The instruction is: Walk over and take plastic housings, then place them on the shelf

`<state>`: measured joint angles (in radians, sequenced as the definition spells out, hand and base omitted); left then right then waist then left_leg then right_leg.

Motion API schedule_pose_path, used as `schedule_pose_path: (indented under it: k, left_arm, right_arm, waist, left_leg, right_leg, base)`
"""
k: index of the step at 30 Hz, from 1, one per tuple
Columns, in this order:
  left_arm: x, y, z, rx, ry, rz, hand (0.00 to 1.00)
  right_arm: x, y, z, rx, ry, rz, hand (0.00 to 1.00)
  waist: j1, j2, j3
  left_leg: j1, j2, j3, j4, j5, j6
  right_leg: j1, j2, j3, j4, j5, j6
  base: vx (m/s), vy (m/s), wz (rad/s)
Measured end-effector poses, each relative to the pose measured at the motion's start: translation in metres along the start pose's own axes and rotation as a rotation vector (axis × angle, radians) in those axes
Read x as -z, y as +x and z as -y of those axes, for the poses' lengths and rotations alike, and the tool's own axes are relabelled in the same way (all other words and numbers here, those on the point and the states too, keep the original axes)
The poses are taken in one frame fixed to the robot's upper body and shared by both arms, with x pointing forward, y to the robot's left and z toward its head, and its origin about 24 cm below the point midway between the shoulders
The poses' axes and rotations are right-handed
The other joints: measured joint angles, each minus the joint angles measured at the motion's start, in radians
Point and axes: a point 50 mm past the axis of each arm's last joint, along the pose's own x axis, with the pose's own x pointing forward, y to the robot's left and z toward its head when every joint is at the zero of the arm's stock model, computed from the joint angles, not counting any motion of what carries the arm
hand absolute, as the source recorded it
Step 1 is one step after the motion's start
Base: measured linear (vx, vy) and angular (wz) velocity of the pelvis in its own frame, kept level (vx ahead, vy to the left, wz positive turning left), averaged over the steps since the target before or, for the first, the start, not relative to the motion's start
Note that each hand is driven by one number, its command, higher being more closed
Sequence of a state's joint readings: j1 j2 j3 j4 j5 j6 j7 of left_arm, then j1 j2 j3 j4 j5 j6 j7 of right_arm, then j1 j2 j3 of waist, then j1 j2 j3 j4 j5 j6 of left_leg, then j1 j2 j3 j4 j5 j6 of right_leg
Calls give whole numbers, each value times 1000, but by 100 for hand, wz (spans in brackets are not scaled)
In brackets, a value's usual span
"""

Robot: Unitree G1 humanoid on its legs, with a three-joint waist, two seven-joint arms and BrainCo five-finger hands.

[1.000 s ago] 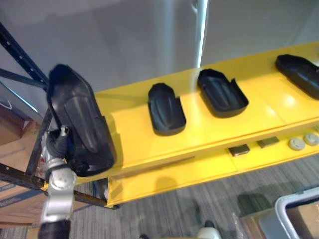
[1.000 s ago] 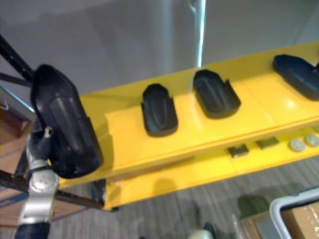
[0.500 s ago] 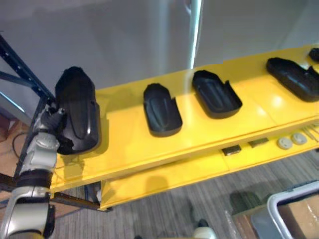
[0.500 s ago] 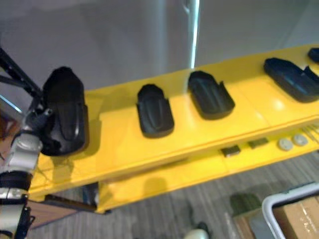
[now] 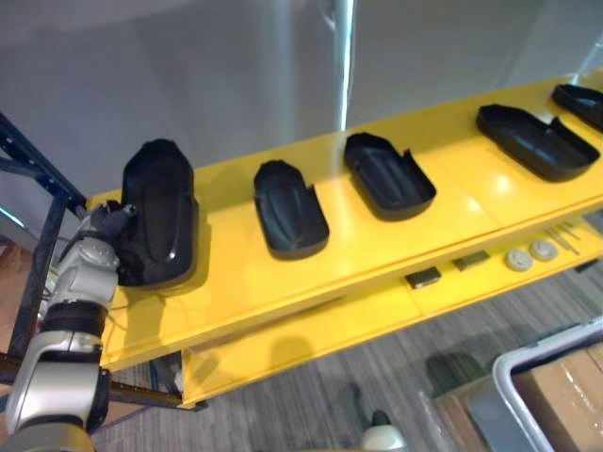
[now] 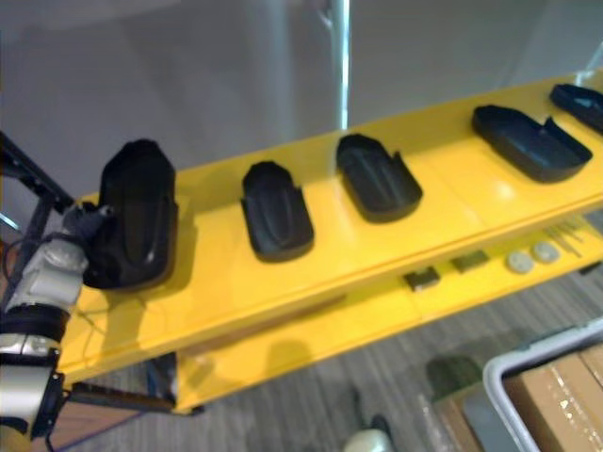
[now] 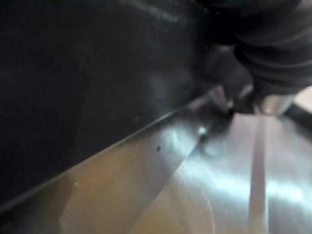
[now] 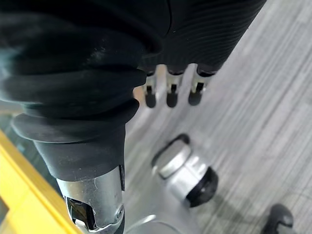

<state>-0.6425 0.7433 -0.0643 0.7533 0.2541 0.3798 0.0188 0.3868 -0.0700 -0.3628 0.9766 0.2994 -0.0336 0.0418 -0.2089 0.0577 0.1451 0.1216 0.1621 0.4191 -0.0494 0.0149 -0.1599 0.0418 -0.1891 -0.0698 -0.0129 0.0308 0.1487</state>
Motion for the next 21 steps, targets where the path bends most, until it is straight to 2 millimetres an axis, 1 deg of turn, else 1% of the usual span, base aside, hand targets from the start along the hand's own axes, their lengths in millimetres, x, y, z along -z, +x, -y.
schedule_pose_path:
  k: [3,5,7,9,11,17,20,21]
  left_arm:
    - [6,1,1,-4,2,-30,100]
    - [7,1,0,-14,0,-46,100]
    - [9,1,0,-21,-1,-60,100]
    - [15,2,0,-33,-8,-98,100]
    - [17,2,0,-34,-9,-111,100]
    - [8,4,-5,-61,-50,-104,100]
    - [11,4,-4,-62,-76,-127,100]
    - [11,4,-5,-66,-83,-129,0]
  right_arm:
    - [1,0,-1,-2,3,-2,0]
    - [1,0,-2,-3,5,-2,0]
    - [1,0,-2,-3,5,-2,0]
    - [0,0,-3,-6,5,5,0]
    - [-1,0,-3,-6,5,7,0]
    - [-5,1,-5,-11,4,23,0]
    - [-8,1,-3,-10,1,33,0]
    - [-10,1,-4,-12,-1,37,0]
  waist:
    - [-6,-10,11]
    - [-12,-18,31]
    - [-13,-20,42]
    - [-20,-15,49]
    - [-23,-13,61]
    - [-26,-14,97]
    - [-27,-10,108]
    - [-27,-9,118]
  left_leg:
    - [-1,0,4,1,0,0]
    - [-1,0,4,3,-1,0]
    - [-4,0,5,5,-1,1]
    - [-21,0,8,7,-1,1]
    - [-21,0,10,8,-2,1]
    - [-55,7,12,48,-16,6]
    - [-71,19,17,94,-44,4]
    - [-73,22,21,111,-55,4]
  right_leg:
    - [-4,0,5,2,0,0]
    - [-6,0,6,2,0,0]
    - [-9,0,8,3,0,0]
    - [-27,0,13,4,3,1]
    - [-28,0,15,4,4,1]
    - [-47,-1,20,8,6,0]
    - [-49,2,26,9,6,0]
    - [-51,2,33,14,6,0]
  base:
    - [-7,-2,-5]
    - [-34,-7,-1]
    - [-16,-2,-1]
    - [-9,-9,-3]
    - [1,-4,-2]
    - [0,0,0]
    - [-9,-1,-8]
    - [-9,9,-11]
